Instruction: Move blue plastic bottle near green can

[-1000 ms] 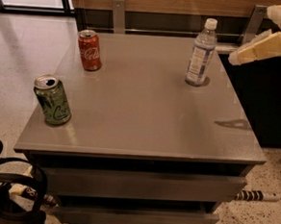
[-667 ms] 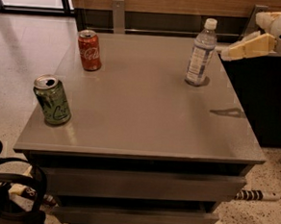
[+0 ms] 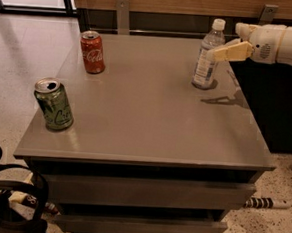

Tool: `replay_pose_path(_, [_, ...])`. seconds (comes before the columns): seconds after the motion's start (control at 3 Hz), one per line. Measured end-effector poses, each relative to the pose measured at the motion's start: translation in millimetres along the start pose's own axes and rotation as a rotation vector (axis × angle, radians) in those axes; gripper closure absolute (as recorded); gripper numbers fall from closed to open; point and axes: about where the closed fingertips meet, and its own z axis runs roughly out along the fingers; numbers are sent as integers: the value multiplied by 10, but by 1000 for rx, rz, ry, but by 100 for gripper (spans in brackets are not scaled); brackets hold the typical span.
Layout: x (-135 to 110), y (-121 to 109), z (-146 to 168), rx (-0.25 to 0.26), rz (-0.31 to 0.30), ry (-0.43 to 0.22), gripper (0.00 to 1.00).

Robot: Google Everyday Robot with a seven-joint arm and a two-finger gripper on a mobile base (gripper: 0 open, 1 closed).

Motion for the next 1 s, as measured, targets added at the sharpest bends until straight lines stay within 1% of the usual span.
replay_pose_path(0.33, [55, 36, 163, -6, 13, -80, 0])
replay_pose_path(0.67, [166, 81, 234, 4, 29, -132, 0])
replay_pose_path(1.0, [153, 103, 268, -2, 27, -134, 16])
